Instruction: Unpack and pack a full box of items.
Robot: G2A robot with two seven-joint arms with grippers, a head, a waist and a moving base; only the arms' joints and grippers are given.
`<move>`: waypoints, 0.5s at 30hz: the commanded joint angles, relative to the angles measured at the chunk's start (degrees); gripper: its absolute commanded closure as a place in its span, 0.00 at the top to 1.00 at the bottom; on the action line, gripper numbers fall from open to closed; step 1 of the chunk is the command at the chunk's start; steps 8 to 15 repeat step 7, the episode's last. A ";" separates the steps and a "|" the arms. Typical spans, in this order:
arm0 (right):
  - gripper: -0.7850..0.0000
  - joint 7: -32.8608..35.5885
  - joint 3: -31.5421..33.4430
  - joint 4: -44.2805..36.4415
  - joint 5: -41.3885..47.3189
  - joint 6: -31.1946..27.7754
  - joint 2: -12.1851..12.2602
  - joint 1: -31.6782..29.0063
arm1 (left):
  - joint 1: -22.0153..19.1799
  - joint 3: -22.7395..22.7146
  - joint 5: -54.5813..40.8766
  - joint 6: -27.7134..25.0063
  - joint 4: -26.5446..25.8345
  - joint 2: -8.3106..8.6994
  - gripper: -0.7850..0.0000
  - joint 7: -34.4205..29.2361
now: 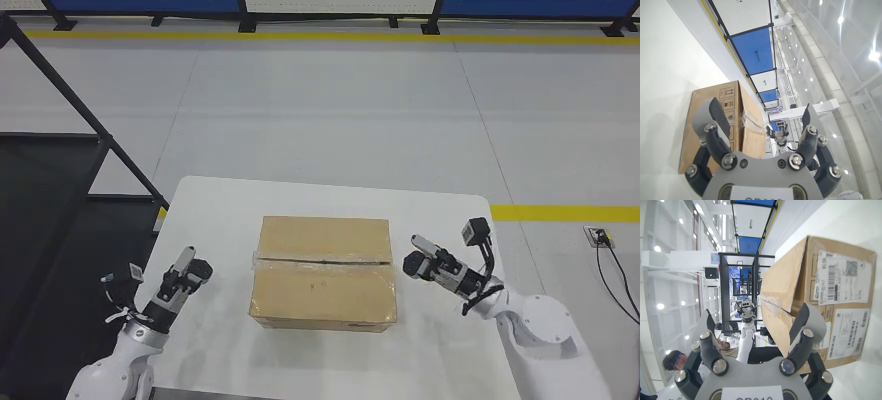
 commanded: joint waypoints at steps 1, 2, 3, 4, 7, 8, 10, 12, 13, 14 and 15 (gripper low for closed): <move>1.00 0.00 0.00 0.00 0.00 0.00 0.00 0.00 | 0.00 0.00 0.00 0.00 0.00 0.00 1.00 0.00; 1.00 -0.02 0.16 -0.02 0.07 -0.69 0.01 -0.10 | 0.01 -0.18 -0.13 0.07 0.01 0.02 1.00 -0.11; 1.00 -0.01 0.13 -0.02 0.09 -0.47 0.01 -0.06 | 0.01 -0.24 -0.16 0.11 0.03 0.03 1.00 -0.15; 1.00 0.01 0.07 -0.01 0.08 -0.13 0.00 -0.02 | 0.01 -0.23 -0.16 0.12 0.03 0.03 1.00 -0.16; 1.00 0.03 0.03 0.00 0.05 0.15 0.00 0.02 | 0.00 -0.19 -0.13 0.12 0.03 0.03 1.00 -0.15; 1.00 0.03 0.03 0.00 0.05 0.15 0.00 0.02 | 0.00 -0.19 -0.13 0.12 0.03 0.03 1.00 -0.15; 1.00 0.03 0.03 0.00 0.05 0.15 0.00 0.02 | 0.00 -0.19 -0.13 0.12 0.03 0.03 1.00 -0.15; 1.00 0.03 0.03 0.00 0.05 0.15 0.00 0.02 | 0.00 -0.19 -0.13 0.12 0.03 0.03 1.00 -0.15; 1.00 0.03 0.03 0.00 0.05 0.15 0.00 0.02 | 0.00 -0.19 -0.13 0.12 0.03 0.03 1.00 -0.15; 1.00 0.03 0.03 0.00 0.05 0.15 0.00 0.02 | 0.00 -0.19 -0.13 0.12 0.03 0.03 1.00 -0.15; 1.00 0.03 0.03 0.00 0.05 0.15 0.00 0.02 | 0.00 -0.19 -0.13 0.12 0.03 0.03 1.00 -0.15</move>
